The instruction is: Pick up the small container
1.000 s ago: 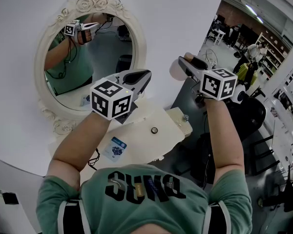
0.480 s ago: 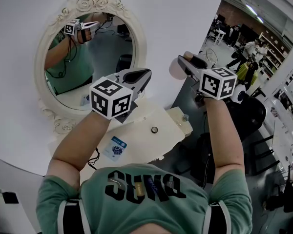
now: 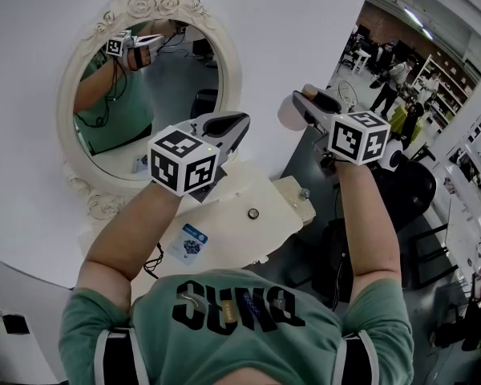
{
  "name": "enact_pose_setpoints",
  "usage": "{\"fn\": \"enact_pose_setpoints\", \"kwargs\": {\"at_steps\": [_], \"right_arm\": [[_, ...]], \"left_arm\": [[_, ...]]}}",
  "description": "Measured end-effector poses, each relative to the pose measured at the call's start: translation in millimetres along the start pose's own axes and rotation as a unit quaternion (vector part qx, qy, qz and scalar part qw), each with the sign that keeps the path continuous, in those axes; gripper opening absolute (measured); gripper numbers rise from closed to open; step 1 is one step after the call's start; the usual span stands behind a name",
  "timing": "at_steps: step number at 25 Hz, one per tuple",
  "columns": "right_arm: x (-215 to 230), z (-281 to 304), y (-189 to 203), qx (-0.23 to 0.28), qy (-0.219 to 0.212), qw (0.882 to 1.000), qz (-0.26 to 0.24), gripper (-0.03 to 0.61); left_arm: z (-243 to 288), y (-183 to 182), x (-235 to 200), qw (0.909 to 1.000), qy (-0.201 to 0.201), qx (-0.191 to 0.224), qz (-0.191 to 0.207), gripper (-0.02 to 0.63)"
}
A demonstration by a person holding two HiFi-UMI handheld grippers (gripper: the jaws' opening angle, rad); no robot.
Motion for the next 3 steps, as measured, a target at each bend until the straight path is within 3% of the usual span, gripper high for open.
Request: {"fn": "enact_pose_setpoints", "kwargs": {"at_steps": [3], "right_arm": [[-0.9,0.2,-0.3,-0.002,-0.001,1.0,-0.002,0.146]], "left_arm": [[-0.2,-0.1,0.4,1.0,0.0,0.0,0.0,0.0]]}}
Point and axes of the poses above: the fingertips, and each gripper's own axes: z forward along the fingers, x to its right, y out of its underside, the point moved 1 cm from there along -z, backward along the fingers, and after that the axes turned 6 degrees about z, right-handed, at the moved point
